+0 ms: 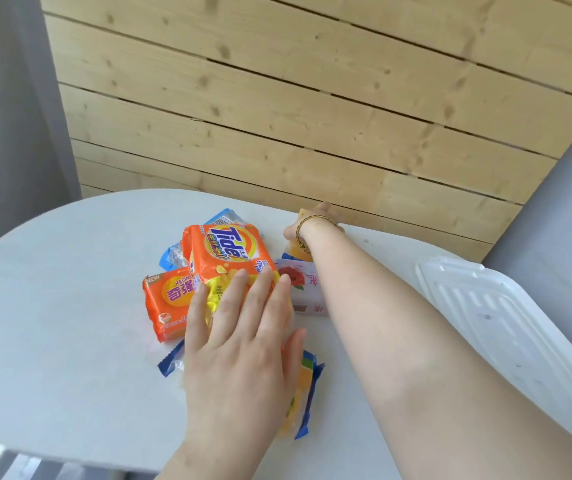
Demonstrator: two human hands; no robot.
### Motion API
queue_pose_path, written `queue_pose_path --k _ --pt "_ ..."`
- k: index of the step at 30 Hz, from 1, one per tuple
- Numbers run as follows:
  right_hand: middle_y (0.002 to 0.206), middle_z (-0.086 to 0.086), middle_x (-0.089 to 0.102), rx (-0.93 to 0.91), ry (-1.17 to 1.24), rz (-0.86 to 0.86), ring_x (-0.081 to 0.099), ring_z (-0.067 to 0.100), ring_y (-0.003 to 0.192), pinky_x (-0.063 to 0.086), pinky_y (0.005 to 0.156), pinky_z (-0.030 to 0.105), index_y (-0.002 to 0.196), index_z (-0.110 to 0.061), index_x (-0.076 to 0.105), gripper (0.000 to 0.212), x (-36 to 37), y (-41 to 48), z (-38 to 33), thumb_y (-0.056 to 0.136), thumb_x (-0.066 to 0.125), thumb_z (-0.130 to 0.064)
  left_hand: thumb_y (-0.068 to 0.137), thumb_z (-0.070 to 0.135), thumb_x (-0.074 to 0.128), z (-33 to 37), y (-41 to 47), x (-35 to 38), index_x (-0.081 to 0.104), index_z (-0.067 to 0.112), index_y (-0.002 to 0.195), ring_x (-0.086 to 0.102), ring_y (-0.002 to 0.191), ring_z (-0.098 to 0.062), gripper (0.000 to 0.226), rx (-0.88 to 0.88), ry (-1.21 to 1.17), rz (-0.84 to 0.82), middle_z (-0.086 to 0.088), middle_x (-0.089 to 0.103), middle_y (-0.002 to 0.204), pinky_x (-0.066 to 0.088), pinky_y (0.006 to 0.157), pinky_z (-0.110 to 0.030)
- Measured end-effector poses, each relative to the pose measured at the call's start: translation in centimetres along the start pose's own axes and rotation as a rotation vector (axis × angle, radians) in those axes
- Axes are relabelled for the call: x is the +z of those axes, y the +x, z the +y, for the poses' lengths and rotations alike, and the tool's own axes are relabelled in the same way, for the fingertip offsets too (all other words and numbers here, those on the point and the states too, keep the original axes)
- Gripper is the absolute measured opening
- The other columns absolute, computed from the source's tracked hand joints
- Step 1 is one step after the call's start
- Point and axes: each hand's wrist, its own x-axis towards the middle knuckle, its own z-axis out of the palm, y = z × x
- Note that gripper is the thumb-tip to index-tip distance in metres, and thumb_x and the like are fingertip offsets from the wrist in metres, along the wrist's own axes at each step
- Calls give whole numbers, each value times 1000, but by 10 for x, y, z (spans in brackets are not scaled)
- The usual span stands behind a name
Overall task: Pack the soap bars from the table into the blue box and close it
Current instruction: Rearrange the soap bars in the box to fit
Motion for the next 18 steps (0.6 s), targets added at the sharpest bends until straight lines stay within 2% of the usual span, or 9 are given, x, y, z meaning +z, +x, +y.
queue_pose_path --k 2,4,7,10,14,16,18 --pt "142 16 14 29 76 -20 27 36 132 46 92 37 134 -13 24 63 0 1 3 80 54 -26 77 32 43 0 1 -1 65 10 107 63 105 -29 43 -7 -10 -8 -6 70 108 28 98 -46" --pt "139 15 22 105 274 16 37 33 126 46 95 37 137 -11 16 74 -1 0 11 78 58 -24 77 33 43 1 1 -1 65 10 108 63 106 -29 44 -20 -24 -30 -7 70 109 27 98 -47" --pt "133 14 33 108 510 118 46 32 119 45 85 34 135 -10 19 73 -10 -7 23 76 61 -22 78 36 41 2 1 -4 64 10 109 61 108 -30 47 -48 -49 -71 -7 69 111 25 100 -48" --pt "135 14 32 17 628 191 45 32 121 41 86 35 136 -10 18 71 -31 -27 41 80 59 -25 78 37 39 5 2 -8 64 10 109 60 110 -31 48 -82 -83 -134 -8 69 111 21 101 -48" --pt "140 10 38 -128 769 107 45 28 120 39 83 31 143 -13 15 78 -60 -74 82 78 59 -18 78 35 47 12 6 -14 64 10 109 51 120 -35 43 -160 -178 -174 -14 64 119 12 107 -50" --pt "139 7 41 -174 794 61 47 24 119 40 85 28 142 -14 23 76 -69 -103 112 76 61 -14 79 33 48 20 6 -19 62 8 111 47 123 -38 43 -141 -234 -130 -18 59 124 7 107 -50" --pt "135 6 47 -195 778 4 52 22 115 43 87 29 137 -15 36 67 -78 -136 149 75 63 -11 78 32 43 38 3 -26 59 7 113 44 125 -33 45 -27 -302 -59 -18 58 125 9 104 -47"
